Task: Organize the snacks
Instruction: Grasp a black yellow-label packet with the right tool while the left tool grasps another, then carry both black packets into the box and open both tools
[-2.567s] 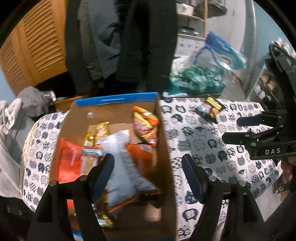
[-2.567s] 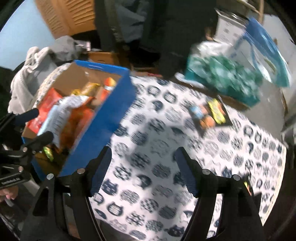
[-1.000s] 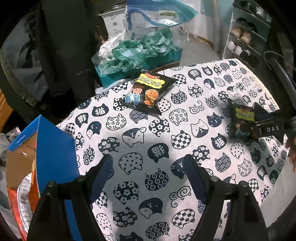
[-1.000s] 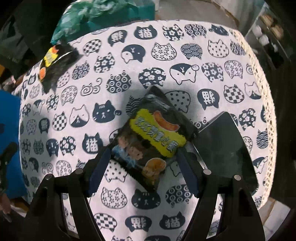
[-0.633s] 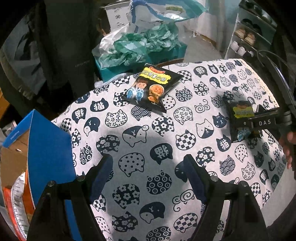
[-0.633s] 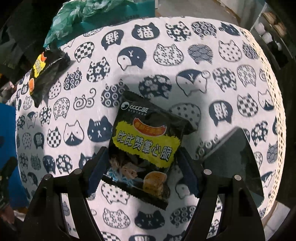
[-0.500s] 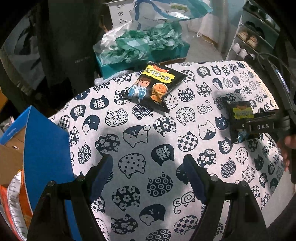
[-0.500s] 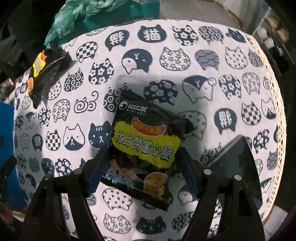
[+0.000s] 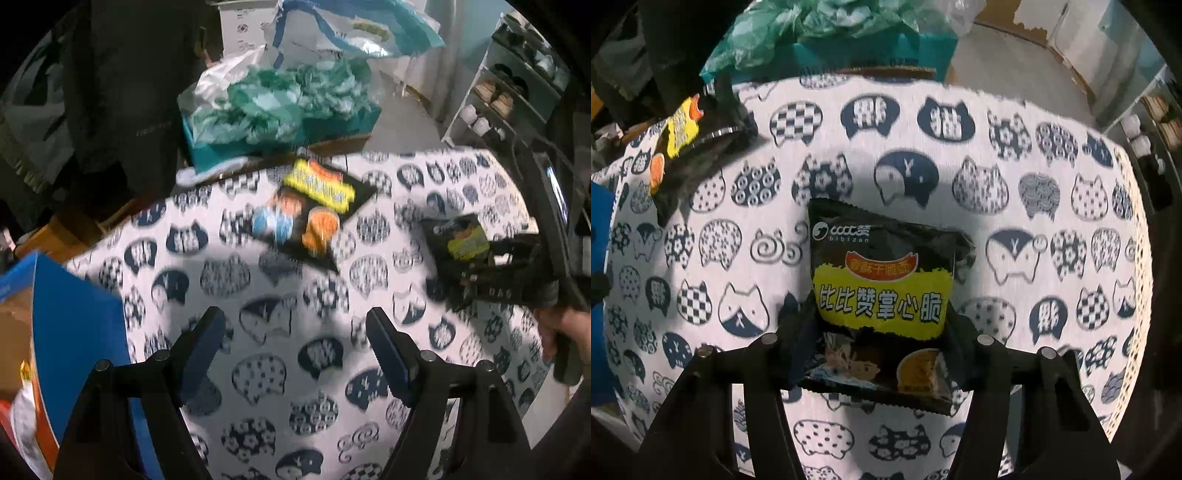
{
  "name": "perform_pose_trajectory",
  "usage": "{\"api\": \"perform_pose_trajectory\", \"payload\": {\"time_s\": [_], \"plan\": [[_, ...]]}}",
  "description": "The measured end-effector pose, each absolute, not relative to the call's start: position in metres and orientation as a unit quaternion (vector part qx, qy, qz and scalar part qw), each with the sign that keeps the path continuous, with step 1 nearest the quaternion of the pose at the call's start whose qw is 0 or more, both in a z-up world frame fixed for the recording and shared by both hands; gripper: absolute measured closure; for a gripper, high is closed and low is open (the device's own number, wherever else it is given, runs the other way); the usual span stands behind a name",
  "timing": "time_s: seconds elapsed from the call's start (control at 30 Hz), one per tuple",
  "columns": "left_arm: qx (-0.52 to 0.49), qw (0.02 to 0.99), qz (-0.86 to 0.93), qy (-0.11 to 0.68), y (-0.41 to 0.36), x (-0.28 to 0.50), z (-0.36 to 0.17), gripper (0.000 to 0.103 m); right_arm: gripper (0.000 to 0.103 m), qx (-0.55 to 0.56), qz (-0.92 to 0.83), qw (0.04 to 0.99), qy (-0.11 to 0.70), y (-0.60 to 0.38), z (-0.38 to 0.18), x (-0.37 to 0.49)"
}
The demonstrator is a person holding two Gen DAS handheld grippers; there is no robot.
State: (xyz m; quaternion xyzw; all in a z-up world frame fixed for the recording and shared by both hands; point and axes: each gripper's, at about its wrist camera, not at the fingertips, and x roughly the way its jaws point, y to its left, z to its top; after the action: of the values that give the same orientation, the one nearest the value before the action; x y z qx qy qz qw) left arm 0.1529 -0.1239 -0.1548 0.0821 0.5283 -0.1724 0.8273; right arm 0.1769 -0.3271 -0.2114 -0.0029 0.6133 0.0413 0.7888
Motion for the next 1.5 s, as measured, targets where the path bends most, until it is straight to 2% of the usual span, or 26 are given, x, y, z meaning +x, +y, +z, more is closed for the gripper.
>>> {"api": "perform_pose_trajectory", "payload": {"time_s": [0.13, 0.5, 1.1, 1.2, 1.23, 1.27, 1.5], "plan": [[0.080, 0.835, -0.184, 0.512, -0.132, 0.174, -0.144, 0.016, 0.044, -0.002, 0.046, 0.798, 0.601, -0.323, -0.199, 0.190], [0.158, 0.813, -0.226, 0.513, -0.171, 0.211, -0.166, 0.016, 0.044, 0.010, 0.065, 0.813, 0.579, -0.325, -0.173, 0.208], [0.143, 0.795, -0.229, 0.544, -0.179, 0.243, -0.206, 0.016, 0.044, 0.025, 0.074, 0.818, 0.570, -0.320, -0.170, 0.213], [0.149, 0.797, -0.217, 0.543, -0.177, 0.240, -0.208, 0.033, 0.044, 0.022, 0.073, 0.818, 0.571, -0.321, -0.171, 0.212], [0.157, 0.798, -0.215, 0.540, -0.177, 0.238, -0.207, 0.043, 0.044, 0.021, 0.073, 0.818, 0.571, -0.321, -0.170, 0.211], [0.162, 0.797, -0.214, 0.541, -0.177, 0.237, -0.207, 0.046, 0.044, 0.020, 0.073, 0.818, 0.570, -0.320, -0.170, 0.211], [0.158, 0.804, -0.195, 0.539, -0.165, 0.221, -0.201, 0.048, 0.044, 0.012, 0.075, 0.823, 0.563, -0.316, -0.161, 0.206]]}}
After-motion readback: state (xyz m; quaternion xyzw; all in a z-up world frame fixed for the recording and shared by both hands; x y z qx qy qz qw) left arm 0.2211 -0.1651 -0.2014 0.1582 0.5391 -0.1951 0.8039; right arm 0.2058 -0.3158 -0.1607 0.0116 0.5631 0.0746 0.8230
